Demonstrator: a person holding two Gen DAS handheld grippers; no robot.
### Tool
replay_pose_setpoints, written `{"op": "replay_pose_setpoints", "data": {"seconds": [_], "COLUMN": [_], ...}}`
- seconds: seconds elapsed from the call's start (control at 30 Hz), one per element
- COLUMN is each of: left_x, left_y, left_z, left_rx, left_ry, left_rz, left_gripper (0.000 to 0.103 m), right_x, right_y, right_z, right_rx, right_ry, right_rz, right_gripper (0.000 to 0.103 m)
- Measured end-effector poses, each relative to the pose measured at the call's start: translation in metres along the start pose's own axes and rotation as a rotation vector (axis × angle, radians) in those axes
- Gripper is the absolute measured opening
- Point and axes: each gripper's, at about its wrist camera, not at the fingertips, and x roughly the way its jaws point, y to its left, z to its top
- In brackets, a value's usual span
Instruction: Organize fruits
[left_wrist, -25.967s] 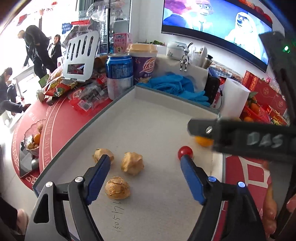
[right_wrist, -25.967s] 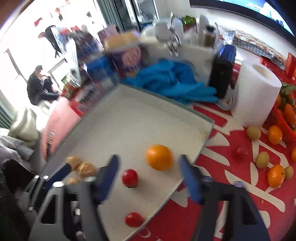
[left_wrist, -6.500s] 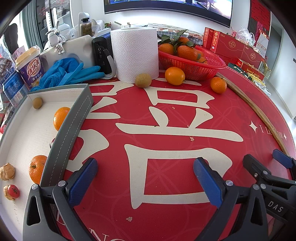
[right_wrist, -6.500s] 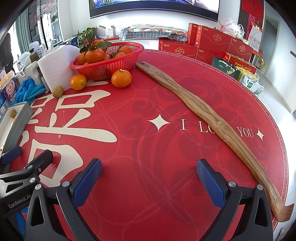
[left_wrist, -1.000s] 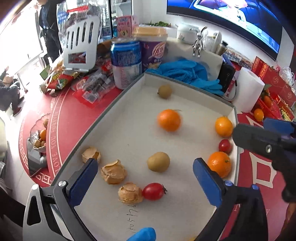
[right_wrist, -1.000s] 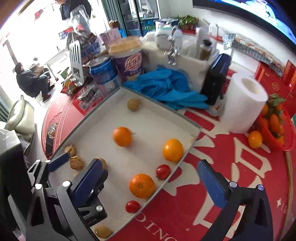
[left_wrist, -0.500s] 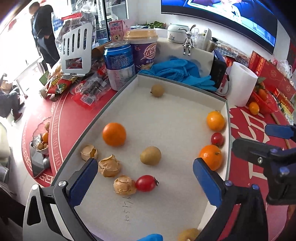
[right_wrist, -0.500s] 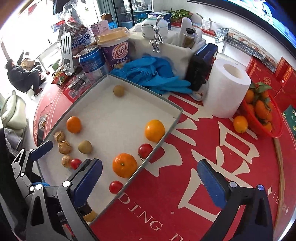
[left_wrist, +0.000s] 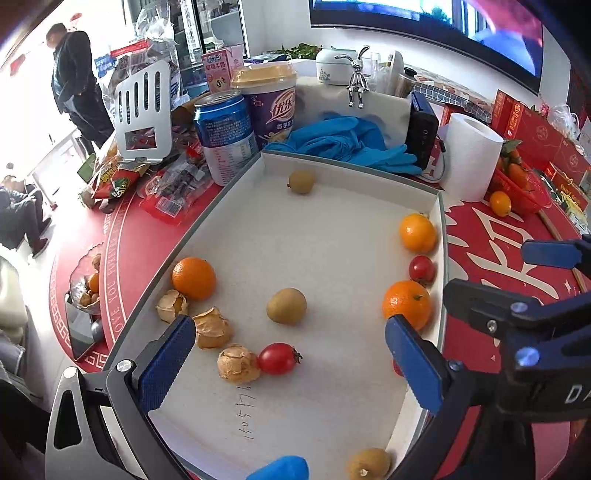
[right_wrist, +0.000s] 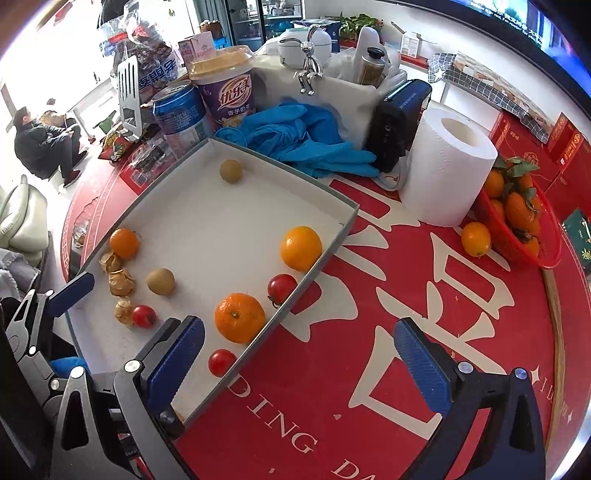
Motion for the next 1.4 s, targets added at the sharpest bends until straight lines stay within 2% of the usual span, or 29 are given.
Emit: {"op": "replay_pose_setpoints", "data": {"seconds": [0.97, 1.4], "left_x": [-0.001, 0.002], "left_y": [-0.014, -0.011], "left_z": [-0.003, -0.004], "left_rx": [0.053, 0.039], "left_ry": [0.007, 0.006], "left_rz": [-0.004, 0.0], "left_gripper": [0.103, 0.103], "right_x": [0.003, 0.004], "right_y": [0.013, 0.014], "right_z": [-0.004, -0.005], "right_rx": [-0.064, -0.071], "right_ry": [-0.001, 0.0], "right_rz": [-0.034, -0.034], "right_gripper": [0.103, 0.103]}}
